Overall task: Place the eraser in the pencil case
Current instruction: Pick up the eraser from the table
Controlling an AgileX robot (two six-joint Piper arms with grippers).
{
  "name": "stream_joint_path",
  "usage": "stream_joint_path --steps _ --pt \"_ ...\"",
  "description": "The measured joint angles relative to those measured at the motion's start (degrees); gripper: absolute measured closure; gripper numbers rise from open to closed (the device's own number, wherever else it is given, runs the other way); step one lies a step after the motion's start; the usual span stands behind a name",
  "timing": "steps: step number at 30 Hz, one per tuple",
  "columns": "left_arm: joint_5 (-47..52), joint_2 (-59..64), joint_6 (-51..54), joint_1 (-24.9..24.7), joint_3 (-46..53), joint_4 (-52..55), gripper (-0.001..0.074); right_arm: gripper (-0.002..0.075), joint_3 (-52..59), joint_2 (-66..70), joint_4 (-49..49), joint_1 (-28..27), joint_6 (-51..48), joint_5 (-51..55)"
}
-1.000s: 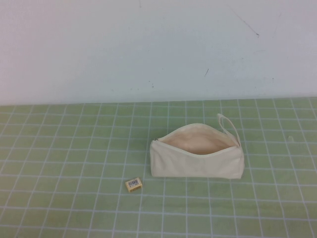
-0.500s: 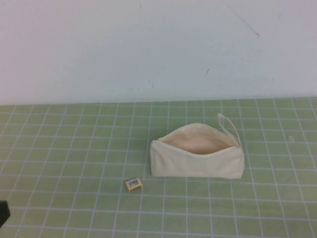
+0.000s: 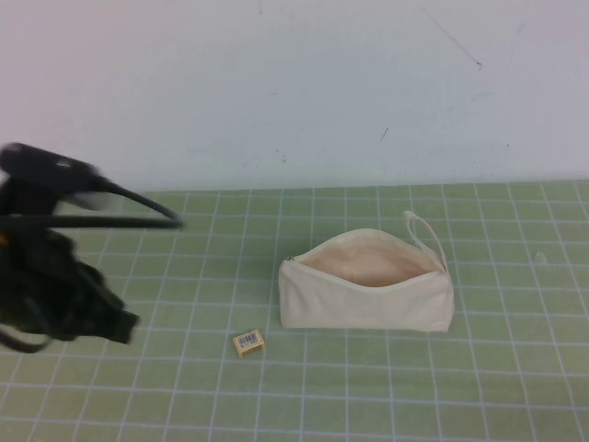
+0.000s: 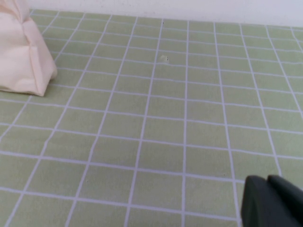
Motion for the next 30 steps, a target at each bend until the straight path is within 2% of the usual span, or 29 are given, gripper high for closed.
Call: stream_joint_path --steps 2,3,7,9,11,17,19,22,30 --pt "0.0 4.02 -1.5 -4.59 -1.38 3.46 0.0736 0.0727 0.0 0.0 0.0 0.0 0.0 0.0" --pt "0.1 8.38 -5.26 -8.85 -3.01 7.28 0.0736 0.0727 0.0 0.0 0.0 0.0 0.0 0.0" --pt "2.38 17.07 -13.71 -14.53 -7.77 13.73 0.0728 0.0727 0.0 0.0 0.0 0.0 0.0 0.0" --pt "3.38 21.66 -16.51 -16.34 -10.59 15.59 0.0693 0.0727 0.0 0.0 0.0 0.0 0.0 0.0" --pt "3.52 25.61 -17.87 -17.08 -12.86 15.54 0.0635 0.0727 0.0 0.0 0.0 0.0 0.0 0.0" --pt "2.13 36.27 -22.39 -17.42 -17.76 11.93 0.0314 0.0727 0.0 0.0 0.0 0.0 0.0 0.0" --pt "1.09 38.54 -23.18 -17.42 -18.72 11.69 0.0246 0.0727 0.0 0.0 0.0 0.0 0.0 0.0" --pt "-1.17 40.99 -24.74 -17.42 -19.52 11.61 0.0209 0.0727 0.0 0.0 0.0 0.0 0.0 0.0" --pt "-6.83 45.42 -30.89 -17.42 -19.77 11.48 0.0199 0.0727 0.0 0.0 0.0 0.0 0.0 0.0"
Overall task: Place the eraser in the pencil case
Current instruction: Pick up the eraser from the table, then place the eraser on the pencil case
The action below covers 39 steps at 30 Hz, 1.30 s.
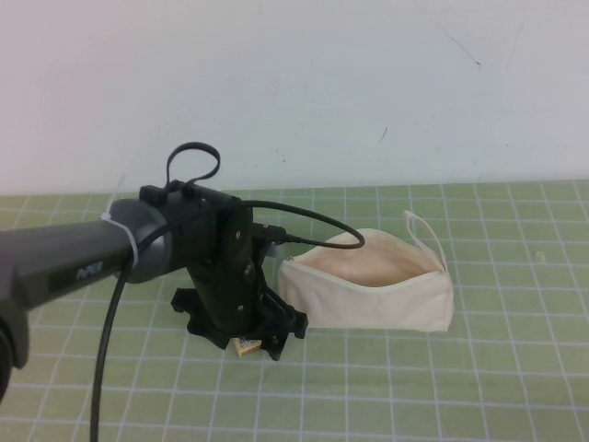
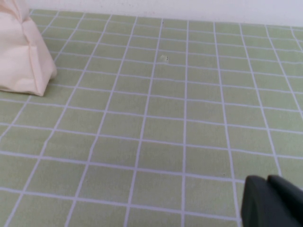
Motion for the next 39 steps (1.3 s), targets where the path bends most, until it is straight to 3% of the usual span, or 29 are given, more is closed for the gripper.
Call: stream_joint_path --steps 10,12,16,24,31,39 --pt "-1.86 2.15 -1.85 0.0 -0.45 0.0 0.0205 0.0727 0.0 0.0 0.0 0.0 0.0 0.0" --pt "-1.86 2.15 -1.85 0.0 -0.45 0.22 0.0246 0.0727 0.0 0.0 0.0 0.0 0.0 0.0" --pt "-1.73 2.28 -1.85 0.0 -0.5 0.56 0.043 0.0727 0.0 0.0 0.0 0.0 0.0 0.0" --pt "3.34 0.67 -1.85 0.0 -0.59 1.4 0.0429 0.0727 0.0 0.0 0.0 0.0 0.0 0.0" --pt "5.42 -11.17 0.75 0.0 -0.59 1.13 0.0429 0.0727 0.0 0.0 0.0 0.0 0.0 0.0" --pt "-6.92 -19.9 11.81 -3.8 -0.59 -8.32 0.0429 0.0727 0.0 0.0 0.0 0.0 0.0 0.0"
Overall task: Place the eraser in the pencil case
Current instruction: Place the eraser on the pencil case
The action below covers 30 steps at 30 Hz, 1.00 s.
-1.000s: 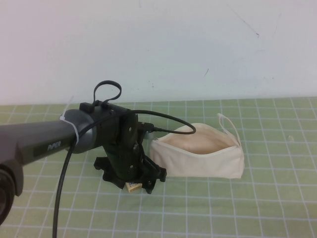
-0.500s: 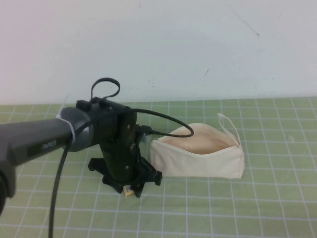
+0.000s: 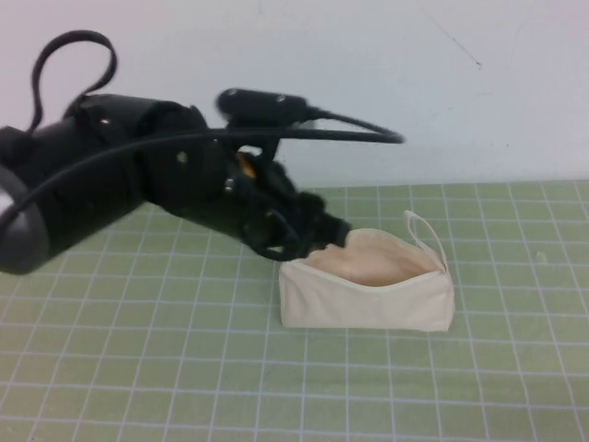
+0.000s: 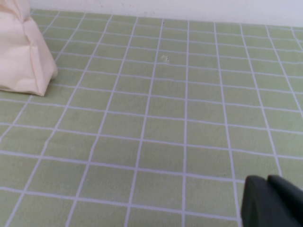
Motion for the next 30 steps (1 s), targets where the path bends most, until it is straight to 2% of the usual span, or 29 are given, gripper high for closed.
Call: stream_joint_path --steps 6,13,19,25,28,30 --pt "-11.15 3.61 1.45 -2.86 0.0 -1.2 0.043 0.0727 0.0 0.0 0.0 0.0 0.0 0.0" --pt "-16.42 9.71 1.45 -2.86 0.0 -1.34 0.043 0.0727 0.0 0.0 0.0 0.0 0.0 0.0" --pt "-16.76 11.7 1.49 -2.86 0.0 -1.59 0.0422 0.0727 0.0 0.0 0.0 0.0 0.0 0.0" --pt "-13.83 11.63 1.49 -2.86 -2.42 -1.52 0.0289 0.0727 0.0 0.0 0.0 0.0 0.0 0.0" --pt "-10.06 10.53 1.49 -2.86 -3.68 0.65 0.0297 0.0727 0.0 0.0 0.0 0.0 0.0 0.0" --pt "-7.99 9.03 1.49 -2.9 -3.92 2.72 0.0342 0.0727 0.0 0.0 0.0 0.0 0.0 0.0"
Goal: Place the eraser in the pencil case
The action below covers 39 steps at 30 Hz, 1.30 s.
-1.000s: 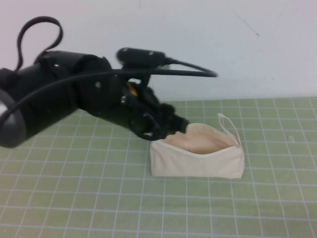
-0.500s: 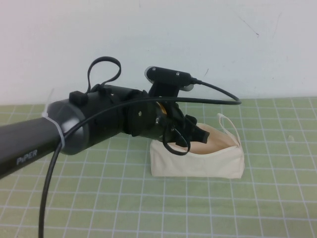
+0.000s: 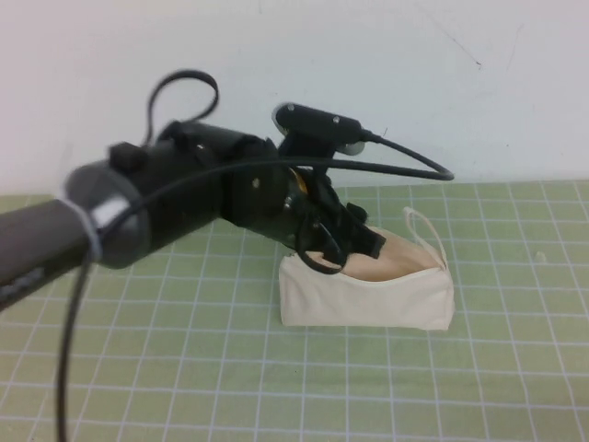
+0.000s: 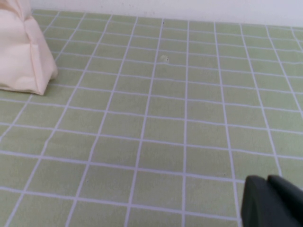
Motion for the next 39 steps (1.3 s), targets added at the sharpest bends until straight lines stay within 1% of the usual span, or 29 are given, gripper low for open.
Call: stream_joint_path --steps 2,4,5,7,9,14,16,18,21,24,26,29,31,34,36,39 --pt "2.19 -2.2 -0.12 -0.09 0.0 2.35 0.0435 0.0727 0.0 0.0 0.0 0.0 0.0 0.0" --pt "3.62 -5.5 -0.12 -0.09 0.14 4.65 0.058 0.0727 0.0 0.0 0.0 0.0 0.0 0.0" --pt "3.61 -7.64 -0.12 -0.09 0.82 5.25 0.0633 0.0727 0.0 0.0 0.0 0.0 0.0 0.0" --pt "3.61 -12.73 -0.12 -0.09 3.3 5.78 0.0689 0.0727 0.0 0.0 0.0 0.0 0.0 0.0" --pt "2.81 -17.82 -0.12 -0.09 6.68 5.51 0.0713 0.0727 0.0 0.0 0.0 0.0 0.0 0.0" --pt "-0.43 -30.47 -0.12 -0.09 17.14 2.8 0.0732 0.0727 0.0 0.0 0.0 0.0 0.0 0.0" --pt "0.04 -34.42 -0.12 -0.09 20.55 2.41 0.0734 0.0727 0.0 0.0 0.0 0.0 0.0 0.0" --pt "1.25 -37.22 -0.12 -0.09 22.76 4.32 0.0735 0.0727 0.0 0.0 0.0 0.0 0.0 0.0" --pt "5.63 -40.16 -0.12 -0.09 23.94 5.78 0.0735 0.0727 0.0 0.0 0.0 0.0 0.0 0.0" --pt "13.81 -42.6 -0.37 -0.09 24.02 7.88 0.0735 0.0727 0.0 0.0 0.0 0.0 0.0 0.0" --pt "18.83 -44.17 -3.04 -0.09 24.02 10.94 0.0735 0.0727 0.0 0.0 0.0 0.0 0.0 0.0" --pt "22.3 -46.06 -8.37 -0.09 24.82 16.47 0.0735 0.0727 0.0 0.0 0.0 0.0 0.0 0.0" --pt "21.2 -47.56 -11.55 -0.09 27.07 20.46 0.0735 0.0727 0.0 0.0 0.0 0.0 0.0 0.0" --pt "14.23 -51.38 -15.98 0.49 33.73 25.27 0.0736 0.0727 0.0 0.0 0.0 0.0 0.0 0.0" --pt "8.62 -55.28 -18.29 2.37 39.76 26.55 0.0736 0.0727 0.0 0.0 0.0 0.0 0.0 0.0" --pt "-0.97 -61.87 -19.31 7.29 48.66 25.34 0.0736 0.0727 0.0 0.0 0.0 0.0 0.0 0.0"
